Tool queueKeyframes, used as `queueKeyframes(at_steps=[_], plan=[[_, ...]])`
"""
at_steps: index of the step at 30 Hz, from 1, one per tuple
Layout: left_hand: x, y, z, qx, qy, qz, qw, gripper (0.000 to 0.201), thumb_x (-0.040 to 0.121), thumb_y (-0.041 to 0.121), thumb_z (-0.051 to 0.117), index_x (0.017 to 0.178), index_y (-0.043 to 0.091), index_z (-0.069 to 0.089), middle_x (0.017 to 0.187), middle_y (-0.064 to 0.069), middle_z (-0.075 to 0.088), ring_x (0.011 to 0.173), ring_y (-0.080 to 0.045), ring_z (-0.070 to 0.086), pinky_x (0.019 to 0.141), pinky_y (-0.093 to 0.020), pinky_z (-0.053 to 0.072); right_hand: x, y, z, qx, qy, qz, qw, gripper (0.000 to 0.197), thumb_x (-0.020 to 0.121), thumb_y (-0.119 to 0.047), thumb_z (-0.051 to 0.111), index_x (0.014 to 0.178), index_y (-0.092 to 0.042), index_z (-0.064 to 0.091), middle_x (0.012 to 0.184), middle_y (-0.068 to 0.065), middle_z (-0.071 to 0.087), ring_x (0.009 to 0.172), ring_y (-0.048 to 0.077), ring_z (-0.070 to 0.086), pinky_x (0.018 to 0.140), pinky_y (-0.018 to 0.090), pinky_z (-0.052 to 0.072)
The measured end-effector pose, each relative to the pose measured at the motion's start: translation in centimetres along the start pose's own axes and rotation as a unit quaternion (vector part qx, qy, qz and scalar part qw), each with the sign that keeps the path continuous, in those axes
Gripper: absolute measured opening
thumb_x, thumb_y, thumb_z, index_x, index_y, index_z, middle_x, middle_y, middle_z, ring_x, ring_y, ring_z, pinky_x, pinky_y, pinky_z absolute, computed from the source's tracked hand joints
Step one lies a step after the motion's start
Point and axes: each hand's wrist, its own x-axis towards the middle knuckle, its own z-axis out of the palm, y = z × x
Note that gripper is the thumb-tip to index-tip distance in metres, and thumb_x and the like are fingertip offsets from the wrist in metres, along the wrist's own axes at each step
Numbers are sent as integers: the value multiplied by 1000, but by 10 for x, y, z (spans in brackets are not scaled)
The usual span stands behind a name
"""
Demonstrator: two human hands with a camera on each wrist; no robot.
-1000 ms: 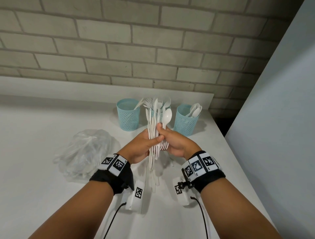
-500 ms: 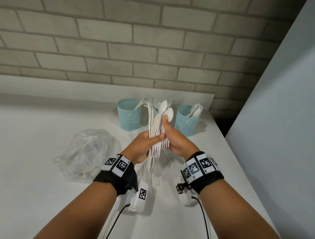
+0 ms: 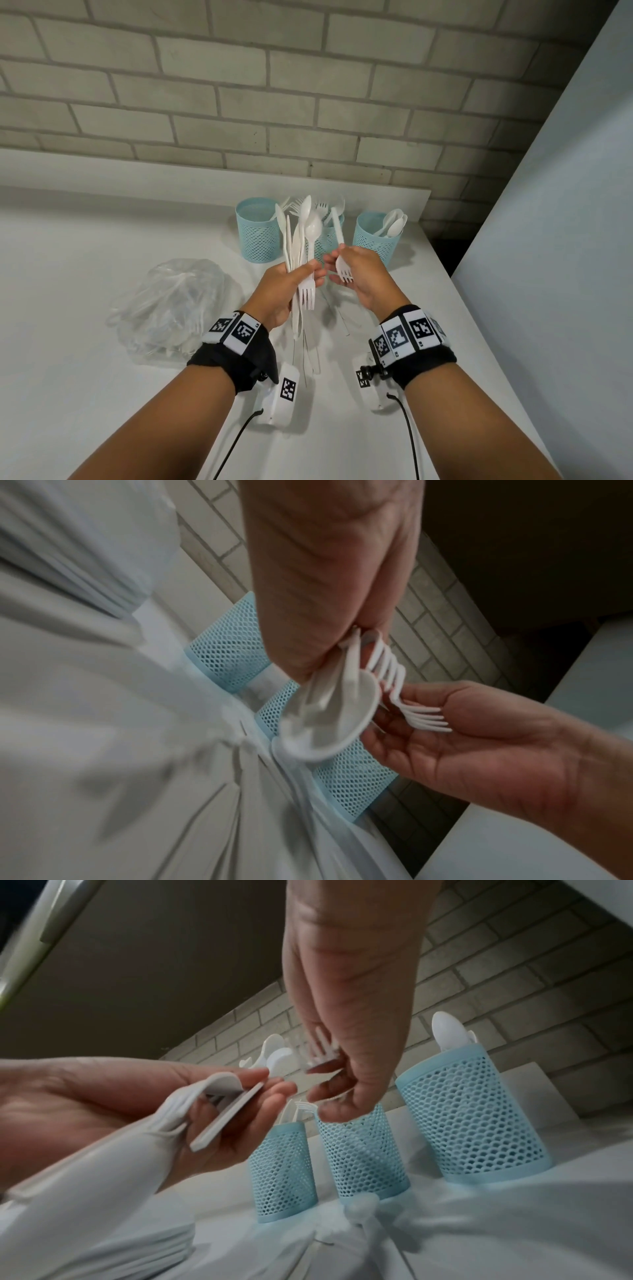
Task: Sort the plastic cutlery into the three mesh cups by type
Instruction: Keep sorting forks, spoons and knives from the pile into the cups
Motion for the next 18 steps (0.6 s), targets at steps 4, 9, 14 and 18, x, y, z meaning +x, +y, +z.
queueKeyframes(at_steps=[4, 9, 14, 18], plan=[[1, 0, -4, -10, 42, 4, 999, 24, 87, 18, 64, 109, 8, 63, 89, -4, 69, 82, -12, 66, 72, -22, 54, -4, -5, 0, 2, 14, 4, 1000, 13, 100, -17, 38, 97, -14, 51, 76, 2, 56, 60, 13, 55, 52, 24, 47], [-2, 1, -3, -45, 54, 23, 997, 12, 86, 14, 64, 98, 10, 64, 91, -7, 69, 87, -19, 67, 72, -27, 54, -11, 0, 2, -55, -63, 29, 996, 9, 91, -18, 60, 93, -16, 51, 71, 0, 52, 62, 9, 49, 52, 22, 45], [-6, 3, 1, -86, 63, 45, 993, 9, 88, 12, 63, 88, 3, 63, 75, -8, 67, 67, -21, 68, 57, -30, 59, -17, 10, 7, -76, -139, 53, 986, 26, 81, -17, 73, 95, -13, 52, 75, -3, 57, 66, 8, 52, 55, 20, 47], [-6, 3, 3, -108, 79, 48, 990, 7, 89, 12, 61, 86, 6, 61, 75, -6, 65, 67, -18, 67, 61, -31, 60, -16, 14, 9, -86, -136, 43, 986, 19, 78, -10, 74, 84, -13, 57, 66, -3, 56, 56, 7, 47, 49, 18, 41]])
